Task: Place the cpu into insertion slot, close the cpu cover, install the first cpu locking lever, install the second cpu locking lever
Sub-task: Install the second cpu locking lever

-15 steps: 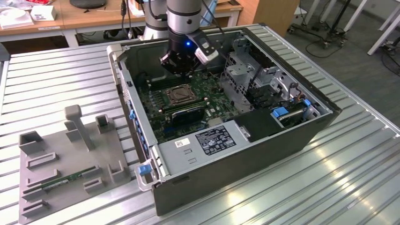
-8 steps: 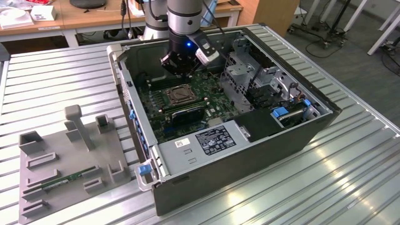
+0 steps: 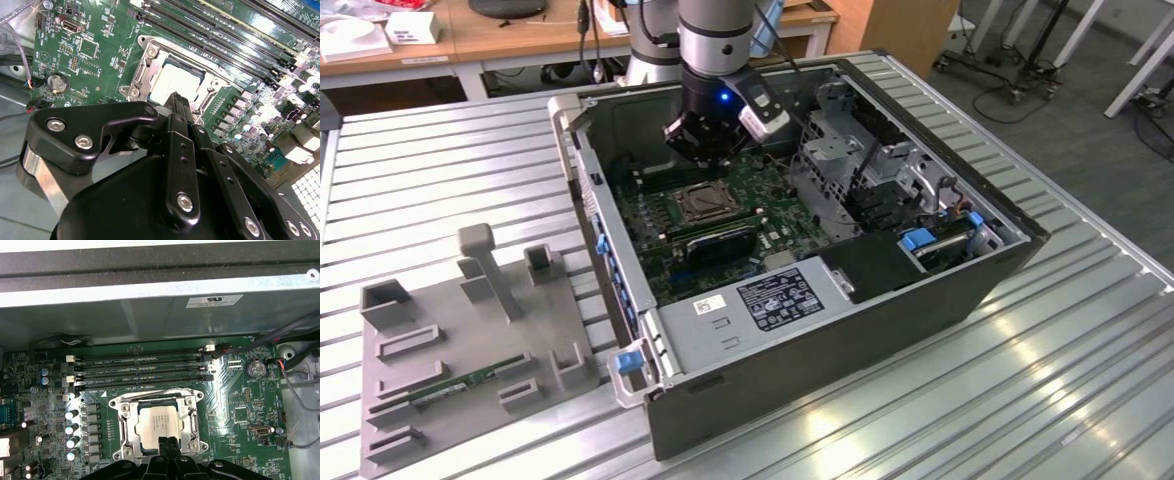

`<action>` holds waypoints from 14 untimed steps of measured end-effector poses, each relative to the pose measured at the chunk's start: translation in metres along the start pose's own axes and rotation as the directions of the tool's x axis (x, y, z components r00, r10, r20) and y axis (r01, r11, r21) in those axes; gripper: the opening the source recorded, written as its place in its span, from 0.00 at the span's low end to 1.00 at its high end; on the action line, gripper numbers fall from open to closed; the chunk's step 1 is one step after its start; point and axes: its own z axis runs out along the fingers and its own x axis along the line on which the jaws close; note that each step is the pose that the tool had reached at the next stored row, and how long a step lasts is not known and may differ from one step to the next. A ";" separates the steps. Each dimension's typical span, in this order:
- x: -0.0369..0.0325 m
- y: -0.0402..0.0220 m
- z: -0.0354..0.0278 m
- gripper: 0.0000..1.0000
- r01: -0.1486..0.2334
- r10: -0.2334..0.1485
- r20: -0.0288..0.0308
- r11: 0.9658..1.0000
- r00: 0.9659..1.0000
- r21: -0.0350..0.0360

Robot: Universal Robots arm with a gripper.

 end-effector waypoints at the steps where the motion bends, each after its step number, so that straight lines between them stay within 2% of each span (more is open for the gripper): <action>1: 0.0000 -0.0003 0.0000 0.11 0.000 0.000 0.000 1.000 1.000 0.000; 8: -0.0003 -0.0028 -0.0002 0.11 0.000 0.000 0.000 1.000 1.000 0.000; 14: -0.0009 -0.0083 -0.0006 0.11 0.000 0.000 0.000 1.000 1.000 0.000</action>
